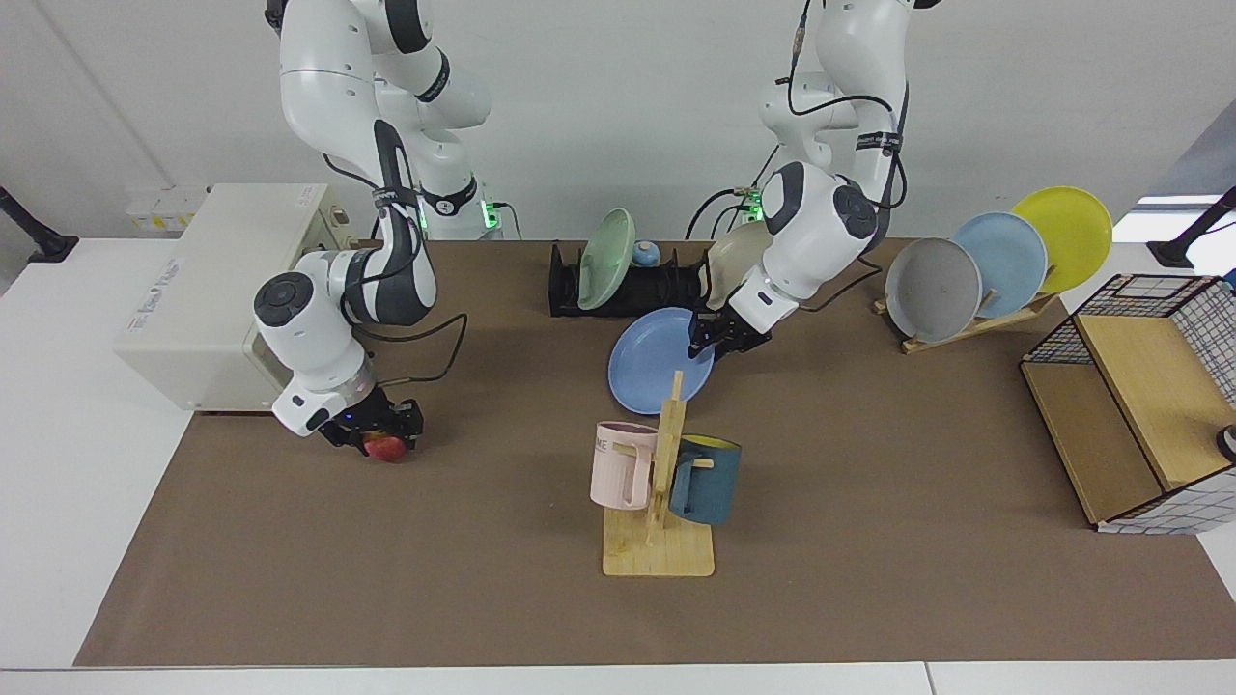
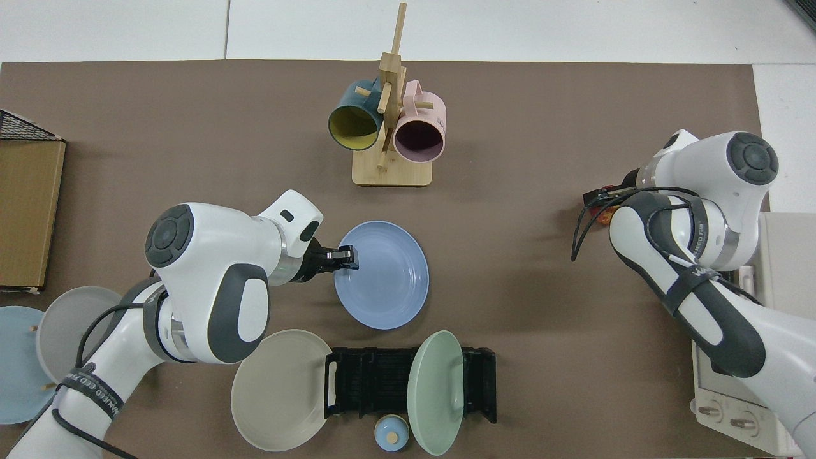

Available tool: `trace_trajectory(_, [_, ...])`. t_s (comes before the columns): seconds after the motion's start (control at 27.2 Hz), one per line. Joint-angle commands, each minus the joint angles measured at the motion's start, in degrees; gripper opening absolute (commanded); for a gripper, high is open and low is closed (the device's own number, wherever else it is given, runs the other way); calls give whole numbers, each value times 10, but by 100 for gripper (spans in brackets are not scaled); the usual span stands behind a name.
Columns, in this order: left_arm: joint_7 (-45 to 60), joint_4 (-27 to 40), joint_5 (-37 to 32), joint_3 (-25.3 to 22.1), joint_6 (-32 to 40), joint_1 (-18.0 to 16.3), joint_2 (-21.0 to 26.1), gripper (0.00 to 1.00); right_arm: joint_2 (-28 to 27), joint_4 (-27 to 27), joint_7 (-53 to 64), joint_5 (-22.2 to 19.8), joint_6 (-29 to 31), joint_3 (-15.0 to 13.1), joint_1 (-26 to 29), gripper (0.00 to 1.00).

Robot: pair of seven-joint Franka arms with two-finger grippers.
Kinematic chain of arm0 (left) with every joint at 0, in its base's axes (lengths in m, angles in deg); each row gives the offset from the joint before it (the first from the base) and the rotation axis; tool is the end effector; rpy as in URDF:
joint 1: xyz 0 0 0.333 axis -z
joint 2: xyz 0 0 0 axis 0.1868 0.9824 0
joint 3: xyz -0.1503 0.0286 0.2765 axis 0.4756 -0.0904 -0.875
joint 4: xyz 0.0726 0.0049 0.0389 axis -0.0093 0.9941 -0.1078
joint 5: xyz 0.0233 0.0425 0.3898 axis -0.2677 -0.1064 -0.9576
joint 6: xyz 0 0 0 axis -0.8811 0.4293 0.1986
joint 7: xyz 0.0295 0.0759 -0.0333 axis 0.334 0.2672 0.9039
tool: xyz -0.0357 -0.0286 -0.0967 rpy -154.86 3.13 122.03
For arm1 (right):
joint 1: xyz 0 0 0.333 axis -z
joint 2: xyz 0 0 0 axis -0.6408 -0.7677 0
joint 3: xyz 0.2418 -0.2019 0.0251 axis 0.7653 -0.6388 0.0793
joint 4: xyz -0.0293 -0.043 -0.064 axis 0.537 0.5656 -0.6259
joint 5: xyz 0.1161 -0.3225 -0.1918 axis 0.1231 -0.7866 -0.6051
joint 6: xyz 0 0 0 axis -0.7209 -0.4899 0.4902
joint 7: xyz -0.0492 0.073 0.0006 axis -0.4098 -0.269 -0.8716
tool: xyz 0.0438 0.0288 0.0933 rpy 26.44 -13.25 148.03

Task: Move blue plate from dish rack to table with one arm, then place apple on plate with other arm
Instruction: 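Set the blue plate on the table and withdraw the left gripper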

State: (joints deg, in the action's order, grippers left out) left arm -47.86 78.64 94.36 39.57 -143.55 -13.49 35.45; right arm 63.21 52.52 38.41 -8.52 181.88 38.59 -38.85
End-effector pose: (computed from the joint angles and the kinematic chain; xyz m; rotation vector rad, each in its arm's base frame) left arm 0.5133 -0.2343 0.3681 2.7074 0.0603 -0.0619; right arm 0.6333 -0.0132 0.3009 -3.0772 -0.1721 -0.1156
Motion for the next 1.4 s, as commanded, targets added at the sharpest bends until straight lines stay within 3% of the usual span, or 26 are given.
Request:
trace_trajectory(0.0, [-1,-3,-2,-5,-8,7,4,80,12,-8,20,13,-21,3,1,0])
trace_trajectory(0.22, [2,-8,-2,-5,5,8,-2,86,45,-31,10,13,-69,4,-13,0])
trace_trajectory(0.37, [4,-22,-10,-13,50,-2,-24,89,81,-30,-36,13,-108,3,-36,0])
trace_trajectory(0.48, [5,-43,-68,-33,116,-7,-53,99,102,-29,-76,12,-126,3,-64,0])
trace_trajectory(0.63, [4,-110,-158,-68,236,-7,-74,99,121,-27,-132,11,-147,3,-93,0])
trace_trajectory(0.85, [-9,-192,-276,-72,354,-12,-75,100,142,-17,-210,11,-166,3,-136,0])
trace_trajectory(1.14, [-51,-303,-287,-96,470,-11,-74,100,159,-9,-399,10,-166,3,-252,0])
trace_trajectory(1.36, [-51,-364,-287,-100,513,-6,-63,100,134,-6,-468,13,-124,4,-321,0])
